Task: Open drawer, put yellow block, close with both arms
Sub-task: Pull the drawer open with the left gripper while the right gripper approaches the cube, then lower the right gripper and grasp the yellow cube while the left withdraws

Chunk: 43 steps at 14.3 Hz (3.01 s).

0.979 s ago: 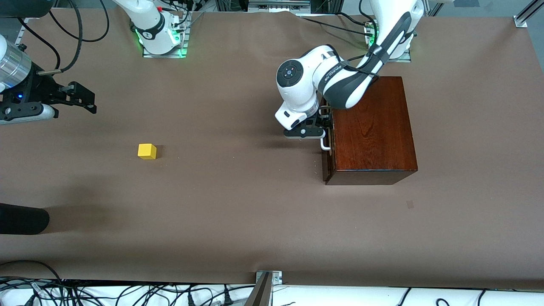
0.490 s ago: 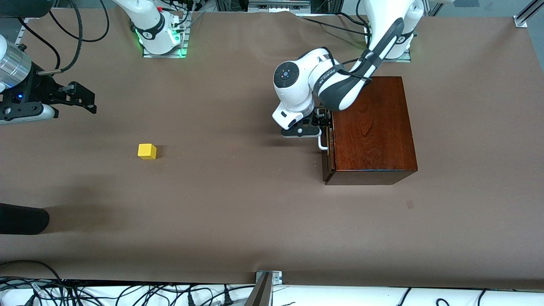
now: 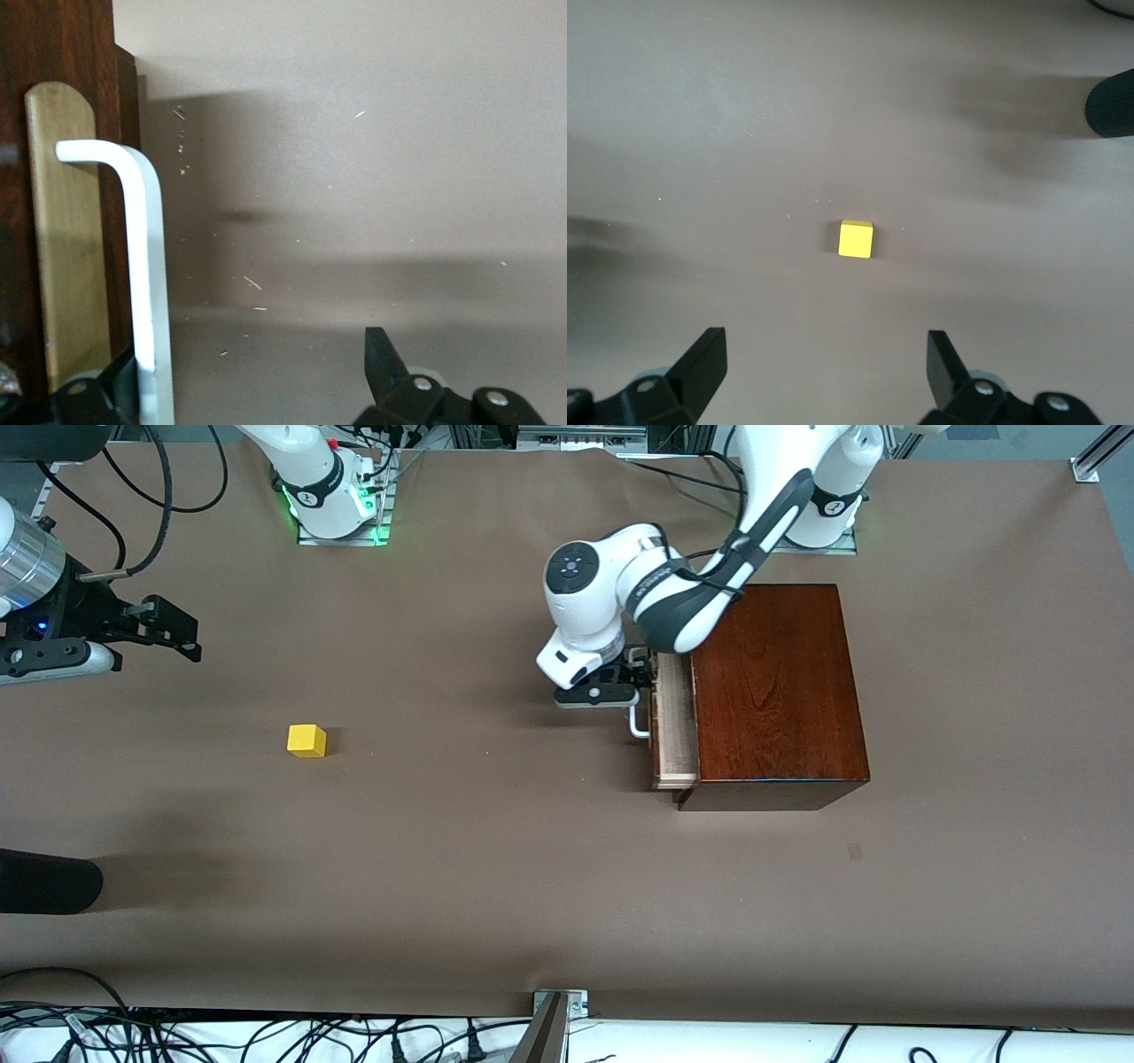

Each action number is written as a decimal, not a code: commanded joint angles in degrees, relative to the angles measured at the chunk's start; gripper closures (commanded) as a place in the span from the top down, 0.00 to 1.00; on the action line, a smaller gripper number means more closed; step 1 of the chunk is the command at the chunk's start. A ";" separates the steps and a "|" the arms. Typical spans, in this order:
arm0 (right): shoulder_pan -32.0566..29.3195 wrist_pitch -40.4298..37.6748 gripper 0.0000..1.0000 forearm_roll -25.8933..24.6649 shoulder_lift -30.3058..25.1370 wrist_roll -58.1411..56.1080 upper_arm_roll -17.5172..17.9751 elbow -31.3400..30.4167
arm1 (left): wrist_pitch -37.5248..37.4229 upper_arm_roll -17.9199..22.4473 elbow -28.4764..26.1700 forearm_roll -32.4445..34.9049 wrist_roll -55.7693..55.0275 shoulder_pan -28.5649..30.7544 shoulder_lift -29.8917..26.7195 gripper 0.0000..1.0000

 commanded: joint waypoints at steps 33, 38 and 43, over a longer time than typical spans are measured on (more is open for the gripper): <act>-0.89 17.30 1.00 -0.44 3.32 -2.34 -0.09 -20.99 | -25.54 -0.69 22.46 -9.92 36.07 19.36 -7.83 1.00; -0.89 32.32 1.00 0.96 4.20 -2.25 -0.27 -31.62 | -25.72 16.24 16.95 -20.53 57.26 18.95 -17.83 1.00; -0.89 43.05 1.00 1.14 8.58 -0.41 -0.27 -35.77 | -25.63 26.19 9.47 -24.09 66.79 19.91 -26.27 1.00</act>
